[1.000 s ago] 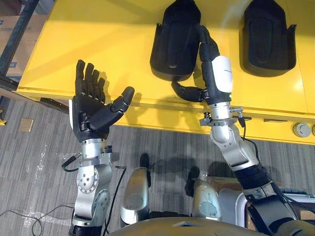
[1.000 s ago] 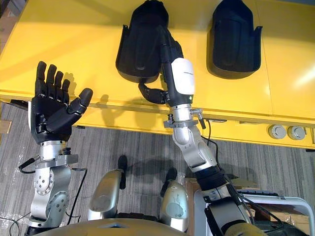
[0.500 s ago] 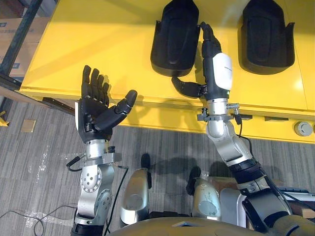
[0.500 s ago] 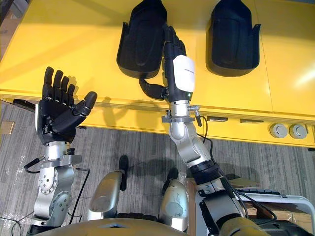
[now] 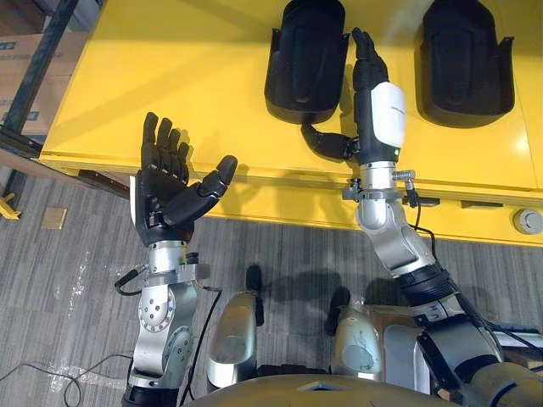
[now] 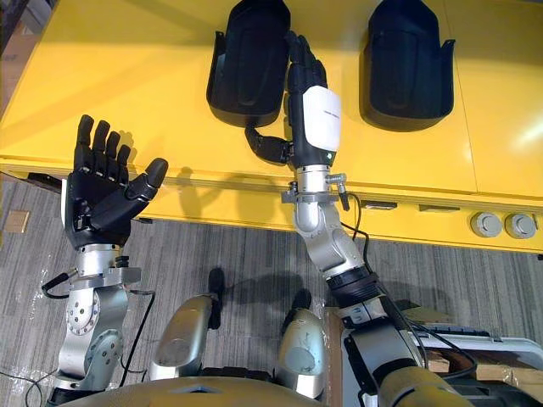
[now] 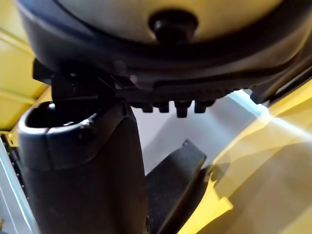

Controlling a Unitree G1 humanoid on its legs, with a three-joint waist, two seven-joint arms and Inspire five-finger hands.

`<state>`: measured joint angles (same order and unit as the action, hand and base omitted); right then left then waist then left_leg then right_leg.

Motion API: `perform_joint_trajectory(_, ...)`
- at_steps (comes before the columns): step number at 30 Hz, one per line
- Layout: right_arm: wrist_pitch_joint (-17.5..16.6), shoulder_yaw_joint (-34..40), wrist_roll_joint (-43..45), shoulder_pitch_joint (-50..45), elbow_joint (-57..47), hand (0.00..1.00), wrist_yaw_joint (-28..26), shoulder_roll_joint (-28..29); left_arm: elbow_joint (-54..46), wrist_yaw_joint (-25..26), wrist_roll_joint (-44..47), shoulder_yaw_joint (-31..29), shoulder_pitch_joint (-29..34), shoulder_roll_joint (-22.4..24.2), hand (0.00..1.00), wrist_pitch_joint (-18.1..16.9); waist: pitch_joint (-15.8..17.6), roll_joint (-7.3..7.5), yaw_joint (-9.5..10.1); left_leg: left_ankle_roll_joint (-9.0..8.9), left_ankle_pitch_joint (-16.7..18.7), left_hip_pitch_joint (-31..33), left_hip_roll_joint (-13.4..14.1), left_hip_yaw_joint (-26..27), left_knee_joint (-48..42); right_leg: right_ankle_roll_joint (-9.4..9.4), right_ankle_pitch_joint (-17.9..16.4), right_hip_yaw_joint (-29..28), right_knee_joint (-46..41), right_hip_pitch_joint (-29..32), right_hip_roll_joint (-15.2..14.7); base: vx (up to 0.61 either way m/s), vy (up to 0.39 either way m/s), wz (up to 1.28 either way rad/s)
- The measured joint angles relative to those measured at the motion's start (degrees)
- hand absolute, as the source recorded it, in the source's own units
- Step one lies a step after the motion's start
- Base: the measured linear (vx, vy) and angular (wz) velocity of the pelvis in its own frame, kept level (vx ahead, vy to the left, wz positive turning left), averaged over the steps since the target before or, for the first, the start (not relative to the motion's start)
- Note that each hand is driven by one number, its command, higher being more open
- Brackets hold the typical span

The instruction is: Walk over and take three plastic housings, then place them on the shelf

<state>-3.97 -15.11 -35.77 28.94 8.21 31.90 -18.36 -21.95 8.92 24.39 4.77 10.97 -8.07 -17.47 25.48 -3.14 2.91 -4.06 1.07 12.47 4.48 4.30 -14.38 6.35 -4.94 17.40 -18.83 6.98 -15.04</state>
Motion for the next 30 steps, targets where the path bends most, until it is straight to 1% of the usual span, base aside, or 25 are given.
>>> perform_joint_trajectory(6,0.2,0.0,0.0,0.7,0.1,1.0,0.0,-0.3,0.0,-0.8,0.0,0.0,0.3,-0.1,1.0,0.0,0.0,-0.01,-0.12,-0.47,-0.2,-1.1,0.0,0.3,1.1,0.1,0.1,-0.2,0.1,-0.5,-0.1,0.0,-0.003,-0.01)
perform_joint_trajectory(11,0.2,0.1,-1.1,0.7,0.1,1.0,0.0,-2.2,0.0,-0.9,0.0,0.0,0.3,-0.4,1.0,0.0,0.0,-0.02,-0.45,-0.43,-0.2,-1.7,0.1,0.9,1.2,0.52,0.3,-0.3,0.5,-1.1,-0.1,0.0,0.0,-0.02)
perform_joint_trajectory(14,0.2,0.1,-2.1,0.7,0.1,1.0,-0.2,-2.2,0.1,-0.9,0.0,0.2,0.4,-0.5,1.0,0.0,-0.1,-0.16,-0.65,-0.44,-0.2,-3.0,0.1,1.4,1.8,0.74,0.5,-0.7,1.3,-2.2,-0.1,0.0,0.002,-0.09)
perform_joint_trajectory(16,0.1,0.1,-2.1,1.1,0.1,1.0,-0.7,-2.2,0.1,-0.9,0.0,0.2,0.5,-1.0,1.0,0.0,-0.3,-0.5,-0.95,-0.44,-0.3,-3.1,0.1,1.8,2.3,1.13,0.8,-1.0,2.0,-2.2,0.0,0.0,-0.001,-0.07)
perform_joint_trajectory(18,0.0,0.1,-2.1,1.1,0.3,1.0,-1.5,-2.2,0.1,-0.9,0.0,0.8,0.8,-1.0,1.0,0.0,-0.3,-0.53,-1.26,-0.35,-0.6,-3.5,0.0,2.0,2.8,1.16,0.8,-1.2,2.1,-2.2,0.0,0.01,-0.006,-0.06)
perform_joint_trajectory(19,-0.2,0.1,-2.1,1.1,0.8,1.0,-1.6,-2.3,0.3,-0.9,0.0,1.5,0.9,-1.0,1.0,0.0,-0.3,-0.54,-1.18,0.05,-1.0,-4.0,0.0,2.3,3.1,1.15,0.8,-1.5,2.1,-2.2,0.0,0.02,-0.007,-0.09)
perform_joint_trajectory(20,-0.3,0.1,-2.1,1.1,0.9,1.0,-1.6,-2.3,0.4,-0.9,0.0,1.8,0.9,-1.0,1.0,0.0,-0.4,-0.62,-1.19,0.03,-1.1,-4.2,-0.1,2.4,3.4,1.16,0.8,-1.6,2.2,-2.2,0.0,0.03,-0.013,-0.08)
perform_joint_trajectory(23,-1.2,0.2,-2.1,1.2,1.0,1.0,-2.1,-2.6,1.2,-0.9,0.0,2.5,0.8,-0.9,1.0,0.0,-0.7,-1.21,-1.54,-0.06,-2.2,-5.3,-0.5,2.5,5.0,1.16,0.8,-1.7,2.4,-2.2,-0.1,0.03,-0.012,-0.02)
perform_joint_trajectory(27,-3.2,0.4,-1.9,1.0,0.9,1.0,-3.3,-4.5,1.4,-1.0,0.5,2.5,0.9,-0.9,1.0,0.0,-1.7,-2.53,-1.62,-0.19,-4.0,-8.1,-0.9,2.4,8.9,1.18,0.8,-1.5,3.2,-3.7,-0.1,0.0,0.0,0.0)
perform_joint_trajectory(30,-4.9,1.3,0.3,-2.2,-3.6,1.0,-4.2,-4.3,1.3,-2.1,0.5,2.6,1.0,-0.9,1.0,0.0,-2.8,-3.46,-1.5,-0.44,-4.5,-10.0,-0.9,2.2,11.6,1.26,0.9,-0.6,4.5,-5.3,0.2,0.01,-0.023,0.07)
